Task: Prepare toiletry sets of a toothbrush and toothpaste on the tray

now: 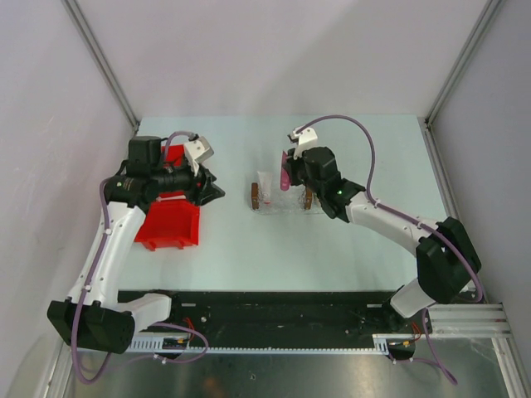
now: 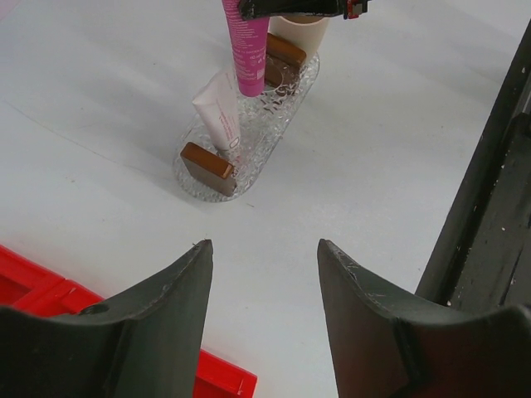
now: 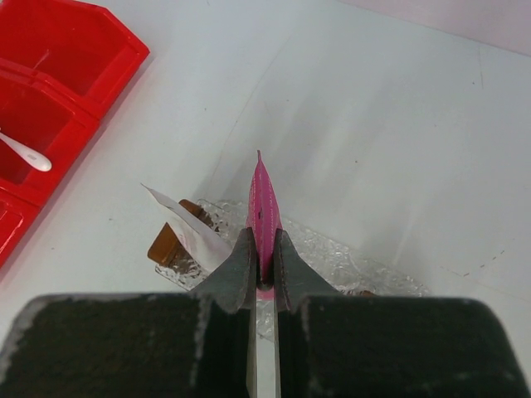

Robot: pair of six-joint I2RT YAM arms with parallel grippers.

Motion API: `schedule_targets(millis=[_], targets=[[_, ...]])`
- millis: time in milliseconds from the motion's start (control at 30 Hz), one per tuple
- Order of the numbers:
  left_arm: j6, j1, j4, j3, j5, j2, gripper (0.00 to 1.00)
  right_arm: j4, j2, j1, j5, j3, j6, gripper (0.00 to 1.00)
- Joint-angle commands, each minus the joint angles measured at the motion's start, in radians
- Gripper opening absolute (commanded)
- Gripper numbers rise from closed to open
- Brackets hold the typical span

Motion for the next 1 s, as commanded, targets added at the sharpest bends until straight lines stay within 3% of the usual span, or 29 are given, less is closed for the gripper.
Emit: schedule_targets(millis=[0,967], targets=[[-0.013,0.000,0.024,-0.009,0.006,-0.024,0.58,0.080,0.006,0.008,0.035,0.011,0.018,0.00],[-0.004,0.000,0.033,-0.045,0.005,-0.044,0.58,0.106,0.045,0.028,0.033,0.011,0.011,0.00]])
